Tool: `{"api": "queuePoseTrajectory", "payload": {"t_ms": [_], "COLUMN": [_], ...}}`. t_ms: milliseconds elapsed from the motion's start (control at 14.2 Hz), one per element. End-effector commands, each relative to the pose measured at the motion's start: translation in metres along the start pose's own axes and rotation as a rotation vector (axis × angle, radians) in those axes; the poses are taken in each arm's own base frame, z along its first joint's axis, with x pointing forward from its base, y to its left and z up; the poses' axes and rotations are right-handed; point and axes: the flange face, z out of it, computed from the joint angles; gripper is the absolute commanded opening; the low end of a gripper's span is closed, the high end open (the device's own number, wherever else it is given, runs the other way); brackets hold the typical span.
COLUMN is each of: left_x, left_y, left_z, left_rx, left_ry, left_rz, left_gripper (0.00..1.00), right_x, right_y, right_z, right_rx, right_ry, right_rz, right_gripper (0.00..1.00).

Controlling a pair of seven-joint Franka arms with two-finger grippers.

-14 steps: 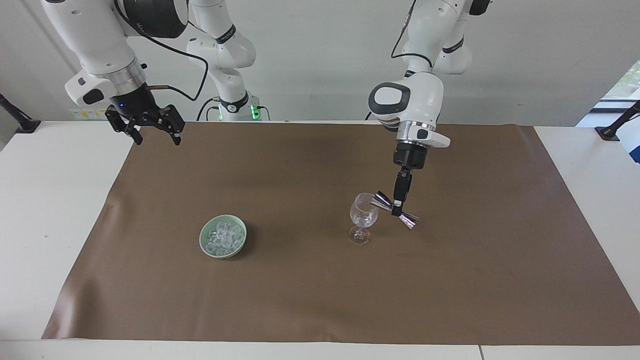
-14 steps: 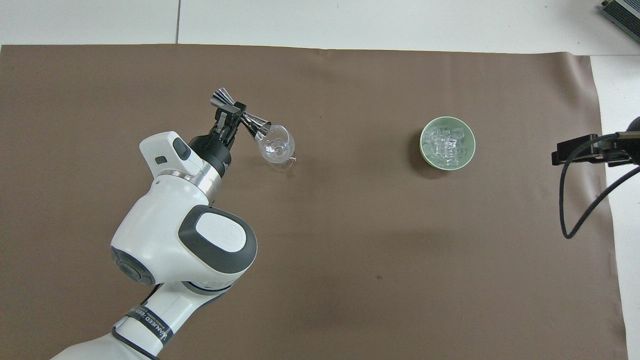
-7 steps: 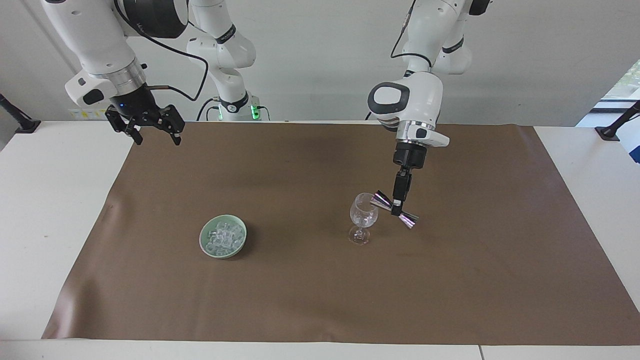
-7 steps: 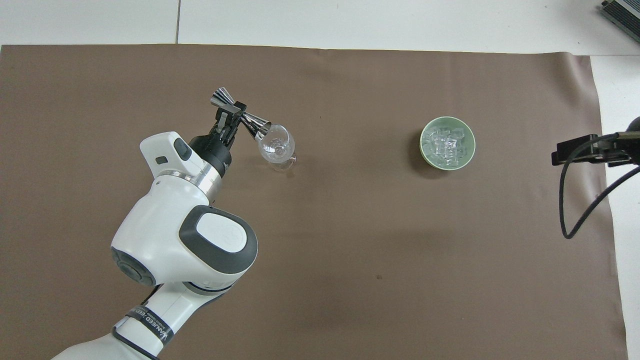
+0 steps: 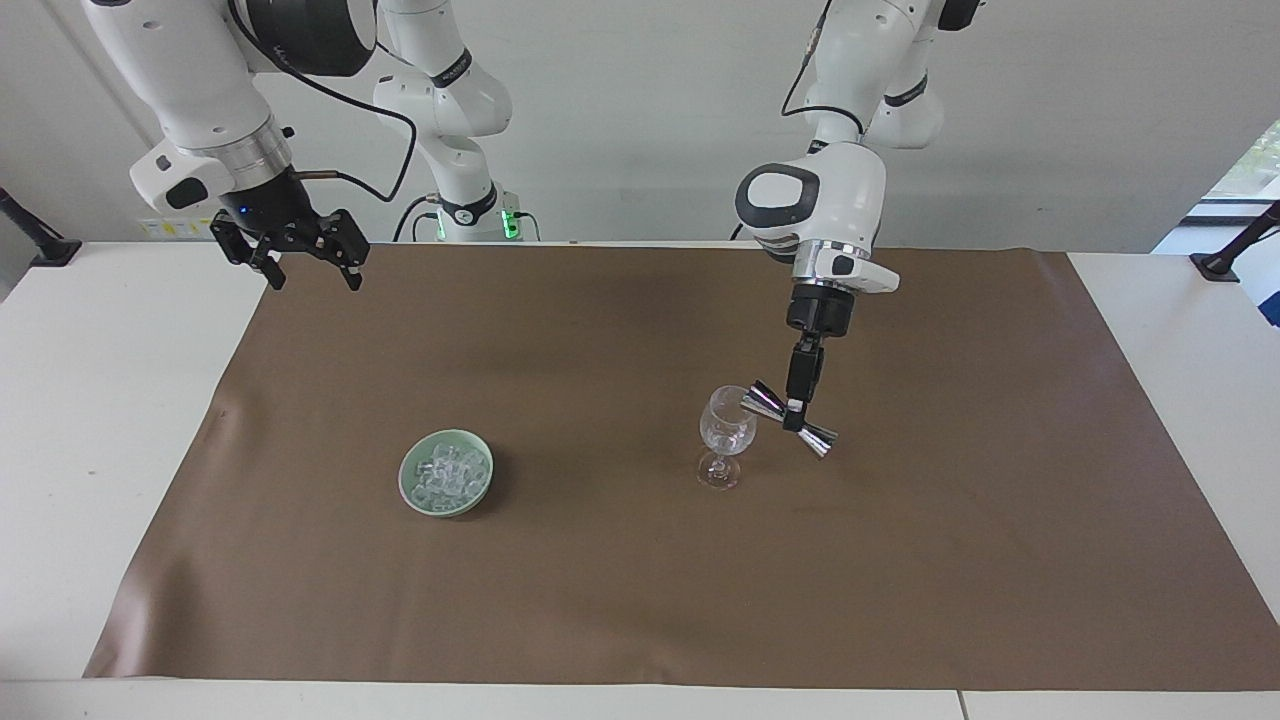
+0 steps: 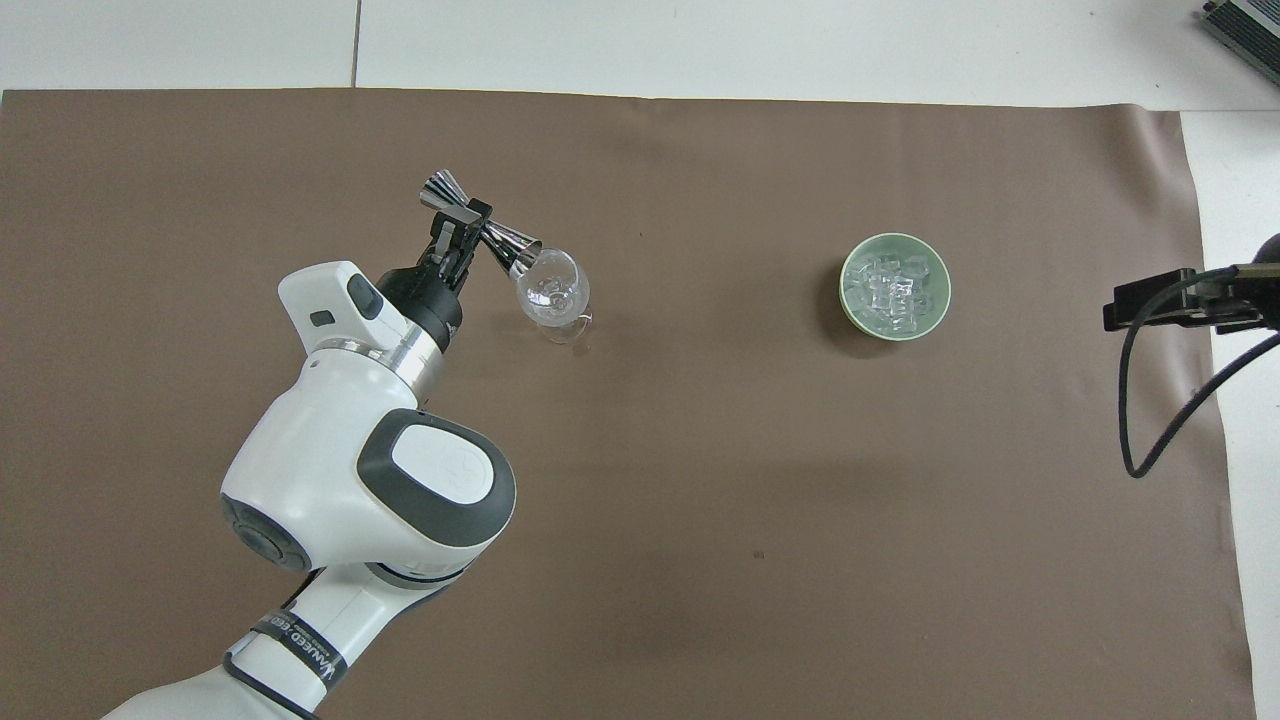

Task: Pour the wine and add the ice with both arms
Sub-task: 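Tip the metal cup further over the glass with the left gripper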

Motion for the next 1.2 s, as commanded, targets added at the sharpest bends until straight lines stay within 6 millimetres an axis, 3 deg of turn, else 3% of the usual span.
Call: {"api": "queuePoseTrajectory", "payload": {"t_ms": [0, 1130], "left_x": [-0.0023, -0.0061], "left_y": [0.0088, 0.0077], "left_z": [0.0058, 0.0029], "left_rx": [-0.02, -0.02], "left_ry": [0.02, 0.035], "left_rz": [0.03, 0.061], "left_gripper": [0.0, 0.0], "right_x": [-0.0076, -0.009], "right_y": [0.0027, 0.003], "right_z": [-0.0008, 0.0007], "right_rx": [0.022, 0.019], "right_ry": [0.009, 0.003], "right_rz": [-0.013, -0.007], "right_gripper": [1.0, 1.0]}}
